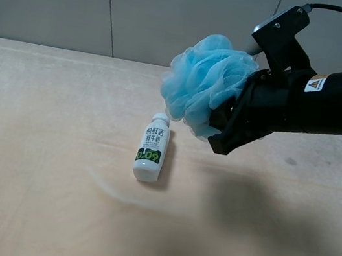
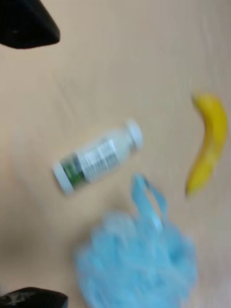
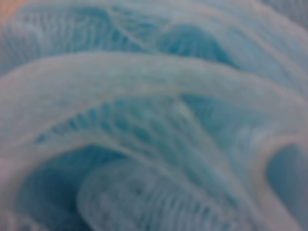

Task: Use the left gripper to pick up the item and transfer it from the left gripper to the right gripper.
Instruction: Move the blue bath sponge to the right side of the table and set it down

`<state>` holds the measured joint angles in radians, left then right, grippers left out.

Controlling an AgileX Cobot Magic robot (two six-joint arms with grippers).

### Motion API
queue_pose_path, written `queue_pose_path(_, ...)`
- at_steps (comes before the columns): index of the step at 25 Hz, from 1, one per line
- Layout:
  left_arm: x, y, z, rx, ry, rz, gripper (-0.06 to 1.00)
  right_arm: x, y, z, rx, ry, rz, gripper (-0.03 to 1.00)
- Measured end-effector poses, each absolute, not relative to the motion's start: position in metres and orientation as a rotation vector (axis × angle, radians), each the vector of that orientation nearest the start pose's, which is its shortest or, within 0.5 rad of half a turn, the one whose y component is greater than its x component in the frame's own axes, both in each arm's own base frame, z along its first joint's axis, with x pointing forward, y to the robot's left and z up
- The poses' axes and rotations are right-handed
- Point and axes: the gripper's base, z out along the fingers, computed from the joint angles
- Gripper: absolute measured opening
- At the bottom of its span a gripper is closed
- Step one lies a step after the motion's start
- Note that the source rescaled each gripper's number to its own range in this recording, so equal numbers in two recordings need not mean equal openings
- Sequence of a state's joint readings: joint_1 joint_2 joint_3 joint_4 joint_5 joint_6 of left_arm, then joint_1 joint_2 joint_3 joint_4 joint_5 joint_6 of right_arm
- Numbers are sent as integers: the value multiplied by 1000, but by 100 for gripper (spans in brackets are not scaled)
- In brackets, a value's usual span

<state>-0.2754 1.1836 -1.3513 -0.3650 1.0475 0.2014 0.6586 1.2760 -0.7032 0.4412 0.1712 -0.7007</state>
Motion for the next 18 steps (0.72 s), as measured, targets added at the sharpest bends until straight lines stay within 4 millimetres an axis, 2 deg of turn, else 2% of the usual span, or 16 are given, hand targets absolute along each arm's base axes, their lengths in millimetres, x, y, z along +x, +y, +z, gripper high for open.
queue_pose_path(4, 181, -63, 436, 445, 2313, -292, 100, 201, 164, 253, -1027, 1975, 298, 8)
queue_pose_path(11, 138, -42, 452, 380, 2222, -185, 100, 201, 164, 252, -1028, 1975, 299, 5)
queue_pose_path(15, 114, -36, 437, 376, 2222, -184, 100, 201, 164, 252, -1027, 1976, 299, 5)
queue_pose_path(18, 98, -31, 411, 380, 2260, -173, 100, 201, 164, 252, -1028, 1977, 300, 4)
